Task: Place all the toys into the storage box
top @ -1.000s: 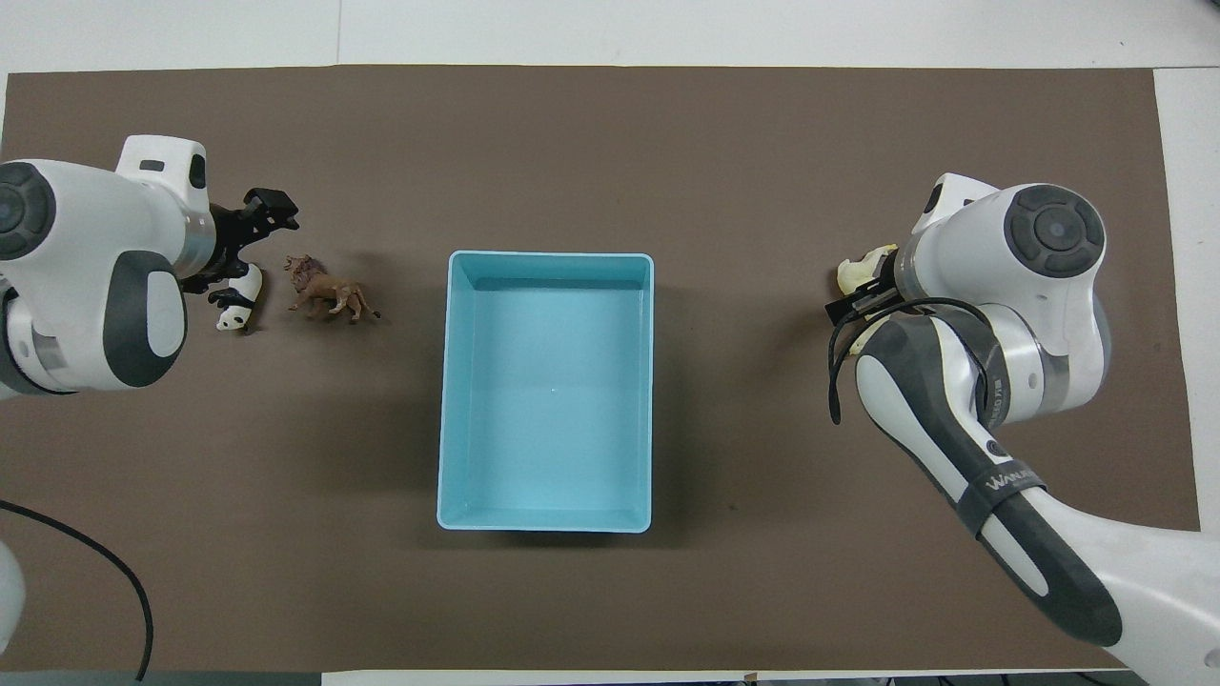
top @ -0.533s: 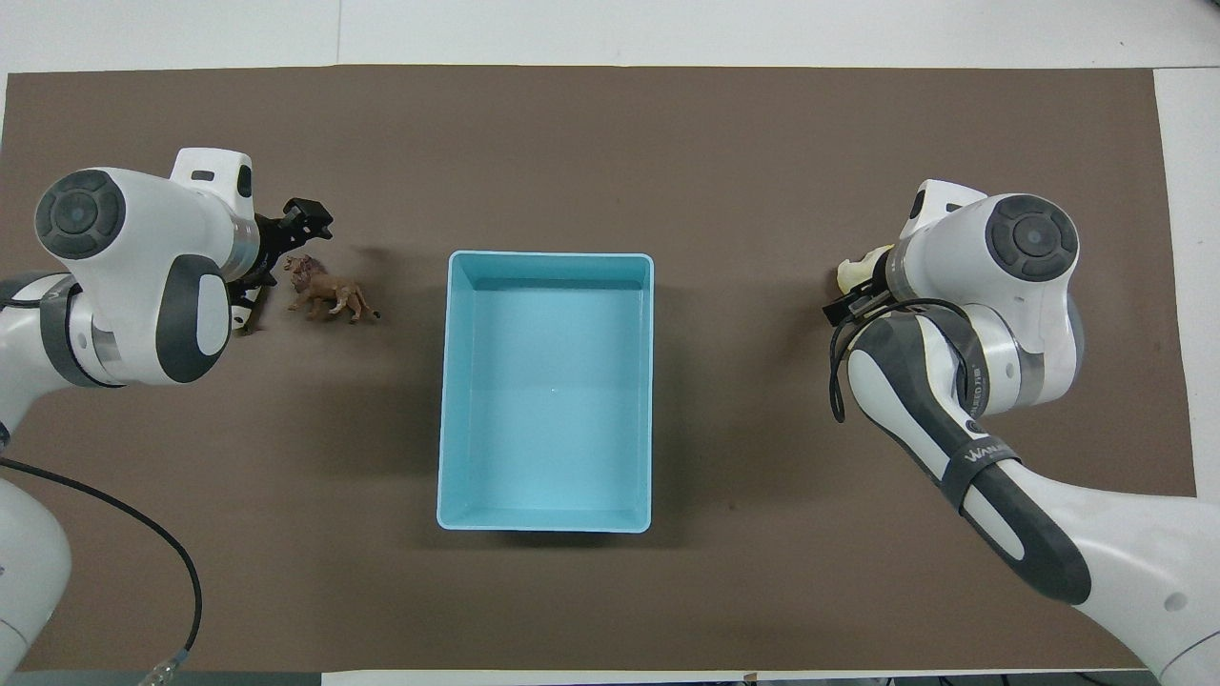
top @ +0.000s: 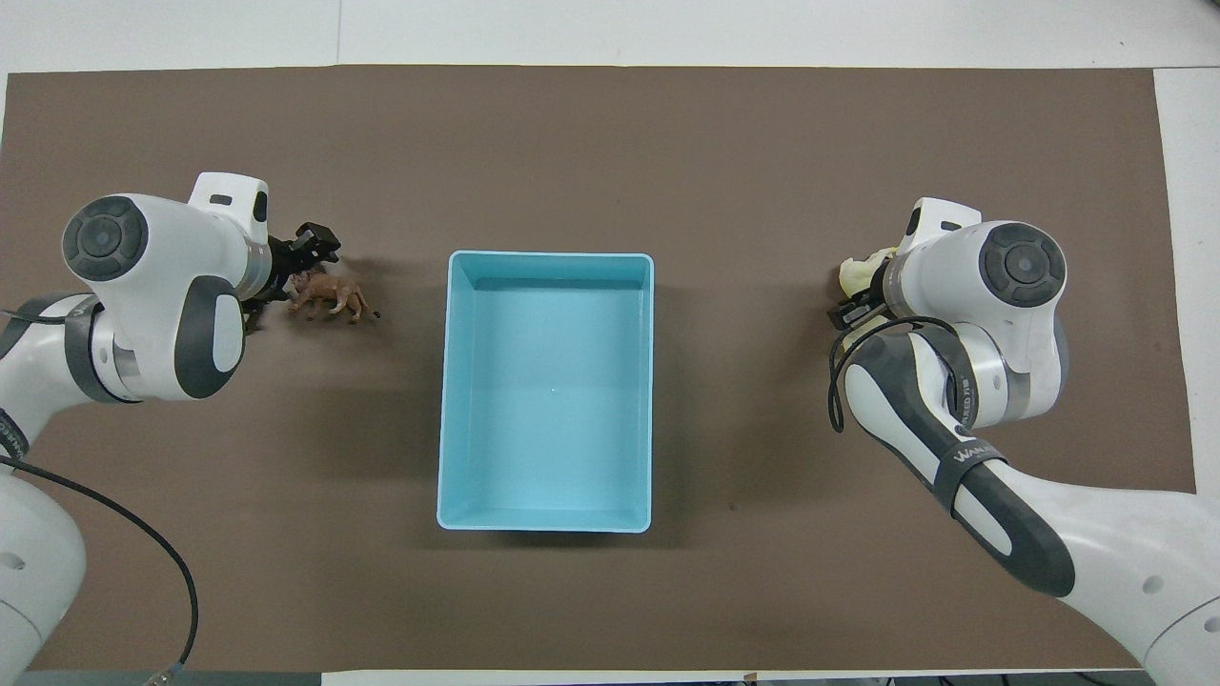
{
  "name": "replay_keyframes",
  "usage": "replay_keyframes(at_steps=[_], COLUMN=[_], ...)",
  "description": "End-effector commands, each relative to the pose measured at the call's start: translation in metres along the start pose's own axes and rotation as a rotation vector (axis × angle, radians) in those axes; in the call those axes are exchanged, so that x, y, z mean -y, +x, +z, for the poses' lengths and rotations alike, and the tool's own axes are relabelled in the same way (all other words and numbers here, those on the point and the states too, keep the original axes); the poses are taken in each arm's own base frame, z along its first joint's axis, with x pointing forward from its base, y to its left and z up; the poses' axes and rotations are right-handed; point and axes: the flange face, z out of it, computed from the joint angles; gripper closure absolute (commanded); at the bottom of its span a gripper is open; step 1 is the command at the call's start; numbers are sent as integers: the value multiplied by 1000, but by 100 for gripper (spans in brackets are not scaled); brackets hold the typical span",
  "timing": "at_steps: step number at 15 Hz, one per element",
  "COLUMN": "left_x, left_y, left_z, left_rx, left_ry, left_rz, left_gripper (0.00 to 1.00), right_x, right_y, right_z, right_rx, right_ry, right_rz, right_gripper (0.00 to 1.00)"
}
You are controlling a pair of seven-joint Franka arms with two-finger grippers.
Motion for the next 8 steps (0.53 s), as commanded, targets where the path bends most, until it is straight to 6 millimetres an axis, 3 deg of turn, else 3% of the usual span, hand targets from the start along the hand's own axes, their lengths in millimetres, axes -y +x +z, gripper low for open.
replay_keyframes(at_steps=[1, 2, 4, 6, 8], left_x=[0, 1, -7, -21, -36], left_y=[-1, 0, 9, 33, 41], left_z=[-2, -2, -16, -60, -110], left_rx=[-13, -12, -13, 16, 70], left_ry=[-4, -3, -4, 16, 44], left_rz=[18, 16, 18, 12, 19], left_gripper=[95, 100, 100, 100, 100], right_x=[1, 2, -3, -11, -34], right_y=[-6, -4, 1, 8, 12], right_z=[4, 2, -9, -33, -77], right_rx=[19, 35, 46, 51, 48], right_ry=[6, 12, 13, 10, 0], right_rz=[-12, -12, -7, 0, 30], right_gripper=[100, 100, 100, 100, 100])
